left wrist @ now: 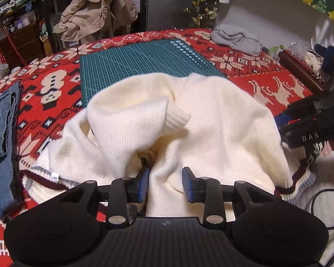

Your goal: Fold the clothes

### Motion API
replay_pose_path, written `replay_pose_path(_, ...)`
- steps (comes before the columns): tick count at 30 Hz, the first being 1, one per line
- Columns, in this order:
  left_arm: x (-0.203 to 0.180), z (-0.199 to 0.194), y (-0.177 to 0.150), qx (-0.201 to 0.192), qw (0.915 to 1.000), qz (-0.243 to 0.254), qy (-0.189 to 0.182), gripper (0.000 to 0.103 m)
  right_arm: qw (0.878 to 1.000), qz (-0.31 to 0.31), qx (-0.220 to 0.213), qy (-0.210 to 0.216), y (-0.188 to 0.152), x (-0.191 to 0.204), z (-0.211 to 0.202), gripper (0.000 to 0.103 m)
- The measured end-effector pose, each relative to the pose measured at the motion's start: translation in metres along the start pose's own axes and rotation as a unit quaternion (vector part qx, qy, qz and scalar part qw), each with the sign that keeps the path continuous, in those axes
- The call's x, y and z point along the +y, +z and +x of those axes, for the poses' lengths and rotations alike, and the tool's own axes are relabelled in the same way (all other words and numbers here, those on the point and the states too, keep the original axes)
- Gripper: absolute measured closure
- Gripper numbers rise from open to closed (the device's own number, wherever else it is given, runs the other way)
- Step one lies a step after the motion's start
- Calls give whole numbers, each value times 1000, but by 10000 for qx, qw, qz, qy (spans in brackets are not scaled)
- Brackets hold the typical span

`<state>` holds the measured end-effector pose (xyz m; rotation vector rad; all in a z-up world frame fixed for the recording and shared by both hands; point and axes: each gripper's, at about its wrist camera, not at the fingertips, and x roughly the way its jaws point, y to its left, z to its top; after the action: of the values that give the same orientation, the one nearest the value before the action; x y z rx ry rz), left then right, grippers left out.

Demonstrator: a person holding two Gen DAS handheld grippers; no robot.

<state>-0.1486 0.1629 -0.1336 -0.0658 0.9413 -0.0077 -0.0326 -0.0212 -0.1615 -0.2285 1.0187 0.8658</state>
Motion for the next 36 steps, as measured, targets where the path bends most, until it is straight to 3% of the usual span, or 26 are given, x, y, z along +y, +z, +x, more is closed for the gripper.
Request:
replay_pose_path(1,0,1,0,18,10000,4,-1,71,9999,59,-6,95,0,-1,0,83)
replay_pose_path(2,-1,2,0,24,10000,6,11,73,10000,65,-16,61,0,0,-1,89)
replay_pose_path(3,-1,2,1,2,10000,1,57,88,10000,41,-27,-50,0,2,-2,96)
replay_pose_path(4,-2,1,2,-39,9999,-8,126,92,9999,5,-41,-164,-1,4,-3,98)
replay_pose_path(10,-2,-36,27,-764,9963,-31,398,95,9956,506,-637,-469,10,-9,-35,99)
replay_pose_path(17,10,-65,110,-1761,9808,335,763,95,9766,842,-1717,-986,73,-45,-92,99)
replay_pose_path(21,16,-78,155,-2163,9731,282,736,95,9646,818,-2216,-1174,109,-51,-118,99)
replay_pose_path(24,17,-92,159,-2377,9696,239,529,95,9559,823,-2537,-1232,122,-53,-139,99)
replay_pose_path(28,15,-90,132,-2112,9771,234,110,95,9574,739,-2514,-1213,104,-55,-154,99)
replay_pose_path(33,11,-60,73,-1188,9923,316,-180,95,9772,787,-1673,-1042,57,-54,-130,99)
replay_pose_path(36,12,-47,41,-770,9965,253,-224,95,9847,893,-1198,-897,24,-50,-107,99)
